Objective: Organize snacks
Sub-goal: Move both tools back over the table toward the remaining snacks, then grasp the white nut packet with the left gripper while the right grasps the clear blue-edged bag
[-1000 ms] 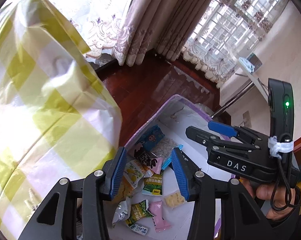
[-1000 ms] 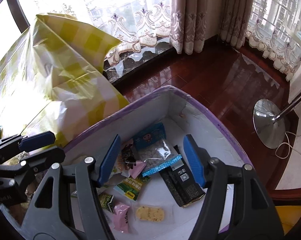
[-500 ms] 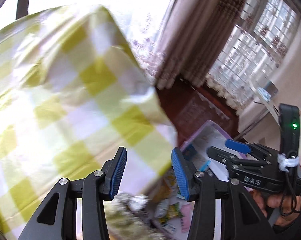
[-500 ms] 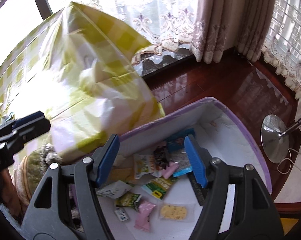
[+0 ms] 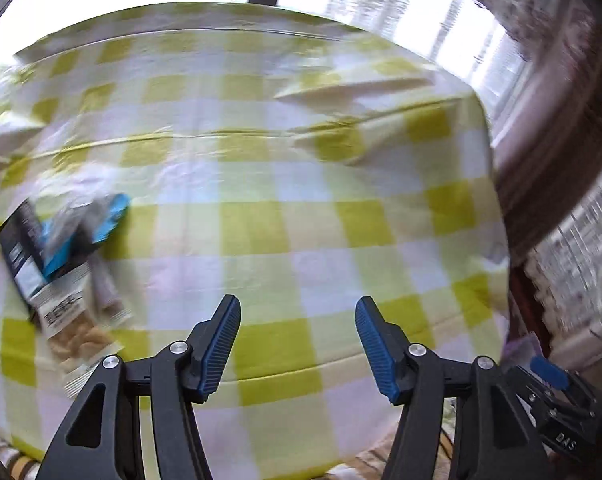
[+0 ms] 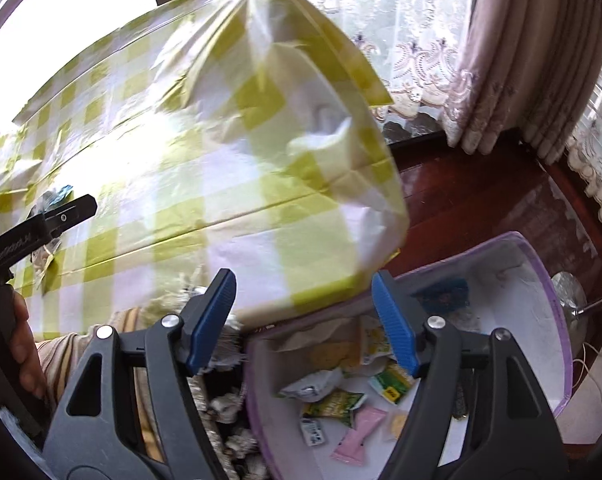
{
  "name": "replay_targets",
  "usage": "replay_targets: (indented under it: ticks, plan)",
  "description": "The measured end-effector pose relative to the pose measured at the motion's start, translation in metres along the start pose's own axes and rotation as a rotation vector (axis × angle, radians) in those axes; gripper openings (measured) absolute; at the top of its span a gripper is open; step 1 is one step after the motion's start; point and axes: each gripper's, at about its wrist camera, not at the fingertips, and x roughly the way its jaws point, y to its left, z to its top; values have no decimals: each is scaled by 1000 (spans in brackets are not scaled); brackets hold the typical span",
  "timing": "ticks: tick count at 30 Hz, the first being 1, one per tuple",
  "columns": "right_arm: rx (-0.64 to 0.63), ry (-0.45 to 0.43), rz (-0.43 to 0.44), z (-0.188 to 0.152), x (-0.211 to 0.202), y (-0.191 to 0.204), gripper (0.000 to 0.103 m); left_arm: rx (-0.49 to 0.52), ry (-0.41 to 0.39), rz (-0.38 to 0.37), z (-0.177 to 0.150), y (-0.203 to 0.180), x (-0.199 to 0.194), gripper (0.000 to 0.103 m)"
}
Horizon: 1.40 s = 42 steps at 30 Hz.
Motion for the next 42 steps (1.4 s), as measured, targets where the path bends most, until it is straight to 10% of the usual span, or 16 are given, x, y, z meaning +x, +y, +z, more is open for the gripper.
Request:
replay_targets:
  ticks: [10, 17, 25, 32, 42]
  plan:
    - [-89, -18, 52, 14, 5, 61, 76, -382, -89, 168, -9, 110, -27, 69]
    - [-130, -43, 109, 31, 11, 105, 77, -531, -8, 179, -24, 162, -22, 70]
    - [-151, -78, 164, 50, 23, 156, 84, -382, 29, 186, -15, 145, -10, 73]
    - [-206, -81, 216, 61, 41, 216, 87, -342, 40, 123, -12, 150, -9, 32]
    - [-226, -59, 282, 65, 72, 277, 88, -439, 37, 0, -23, 189, -26, 23]
